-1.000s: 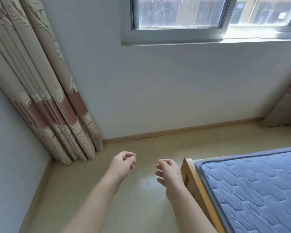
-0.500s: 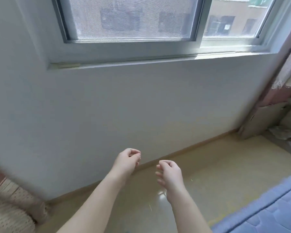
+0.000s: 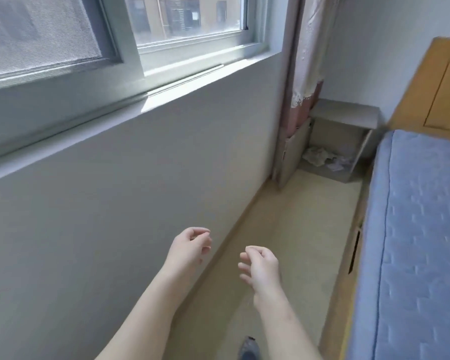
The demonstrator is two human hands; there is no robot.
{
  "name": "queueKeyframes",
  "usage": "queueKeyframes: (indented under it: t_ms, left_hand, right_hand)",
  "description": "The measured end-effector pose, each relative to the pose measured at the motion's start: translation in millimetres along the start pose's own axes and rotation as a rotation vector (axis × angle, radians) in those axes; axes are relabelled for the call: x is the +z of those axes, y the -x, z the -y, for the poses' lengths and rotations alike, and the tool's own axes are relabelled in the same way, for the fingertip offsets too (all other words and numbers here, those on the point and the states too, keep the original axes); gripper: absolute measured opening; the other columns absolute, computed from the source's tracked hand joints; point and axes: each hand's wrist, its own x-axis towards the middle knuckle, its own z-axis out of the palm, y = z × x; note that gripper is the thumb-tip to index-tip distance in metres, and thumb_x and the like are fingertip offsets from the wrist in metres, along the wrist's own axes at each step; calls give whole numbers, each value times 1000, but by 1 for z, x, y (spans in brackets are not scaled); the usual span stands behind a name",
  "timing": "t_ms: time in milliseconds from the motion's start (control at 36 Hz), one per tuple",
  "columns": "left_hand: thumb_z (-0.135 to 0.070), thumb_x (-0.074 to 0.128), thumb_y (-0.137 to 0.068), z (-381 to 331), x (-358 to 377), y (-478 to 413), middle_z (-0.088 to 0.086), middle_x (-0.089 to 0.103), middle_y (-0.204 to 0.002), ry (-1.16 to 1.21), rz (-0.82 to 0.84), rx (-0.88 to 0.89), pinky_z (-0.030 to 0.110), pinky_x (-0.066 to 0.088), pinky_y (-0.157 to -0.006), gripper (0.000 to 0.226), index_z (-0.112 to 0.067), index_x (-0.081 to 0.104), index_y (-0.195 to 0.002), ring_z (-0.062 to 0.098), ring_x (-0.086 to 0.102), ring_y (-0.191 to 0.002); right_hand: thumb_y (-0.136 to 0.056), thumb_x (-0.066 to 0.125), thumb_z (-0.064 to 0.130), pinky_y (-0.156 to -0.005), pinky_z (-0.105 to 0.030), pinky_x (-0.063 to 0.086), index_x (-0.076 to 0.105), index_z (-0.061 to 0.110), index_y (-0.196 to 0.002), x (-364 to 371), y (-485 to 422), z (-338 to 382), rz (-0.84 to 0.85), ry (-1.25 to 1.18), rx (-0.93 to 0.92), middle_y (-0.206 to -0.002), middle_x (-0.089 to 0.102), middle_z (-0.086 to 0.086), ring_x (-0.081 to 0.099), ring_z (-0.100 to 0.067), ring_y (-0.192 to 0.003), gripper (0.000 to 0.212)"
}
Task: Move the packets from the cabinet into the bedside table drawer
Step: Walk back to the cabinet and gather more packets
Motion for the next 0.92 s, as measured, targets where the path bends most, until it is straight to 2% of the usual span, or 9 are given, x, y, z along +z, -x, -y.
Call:
queueKeyframes:
  t_ms: [278,611,806,917]
  left_hand:
    - [-15,52,-93,-122,127,-191,-4,63,-89,-6,182,10,21,44,-67,12,-22,61,-98,8,61,-78]
    - [-14,49,-94,-211,276,-408,-4,59,-77,-39,352,31,21,40,-64,12,-19,60,-95,8,54,-68]
    - [-14,49,-94,-292,374,-538,-3,63,-84,-73,442,72,23,41,-64,14,-21,59,-87,11,57,-74]
    - [-16,49,-94,-320,437,-580,-4,63,-83,-124,529,56,23,41,-65,15,-22,58,-85,9,58,-74]
  right_hand:
    - [-93,48,13,-63,-25,44,55,18,-81,-19,-199,160,-178,-64,-82,-83,59,1,55,-14,-71,15]
    - [-93,47,11,-62,-25,44,55,18,-81,-53,-418,268,-367,-126,-57,-85,59,-1,55,-16,-74,15]
    - [-93,48,13,-66,-26,46,56,19,-83,-69,-544,370,-424,-122,-114,-88,60,-1,57,-15,-75,14]
    - [-94,49,14,-69,-27,46,56,20,-84,-96,-594,400,-480,-158,-92,-90,61,-1,58,-18,-80,14]
